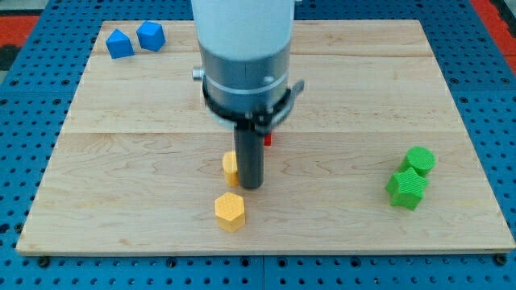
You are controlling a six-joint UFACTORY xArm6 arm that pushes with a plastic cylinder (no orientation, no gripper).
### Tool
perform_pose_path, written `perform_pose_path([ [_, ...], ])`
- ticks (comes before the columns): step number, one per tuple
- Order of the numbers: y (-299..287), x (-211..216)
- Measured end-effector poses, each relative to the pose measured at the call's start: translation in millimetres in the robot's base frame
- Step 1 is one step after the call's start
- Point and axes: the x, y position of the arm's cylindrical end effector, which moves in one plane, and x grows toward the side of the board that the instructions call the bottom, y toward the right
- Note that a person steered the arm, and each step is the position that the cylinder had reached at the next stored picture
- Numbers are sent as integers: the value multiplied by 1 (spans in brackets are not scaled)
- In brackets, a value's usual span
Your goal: Slightly push the yellow heart to the bottom of the red star
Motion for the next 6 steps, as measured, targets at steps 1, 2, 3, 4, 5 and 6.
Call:
perform_pose_path([
  [1,5,19],
  [2,6,30],
  [3,-57,17],
  [4,-65,-11],
  [5,-36,-27],
  [6,-14,-15],
])
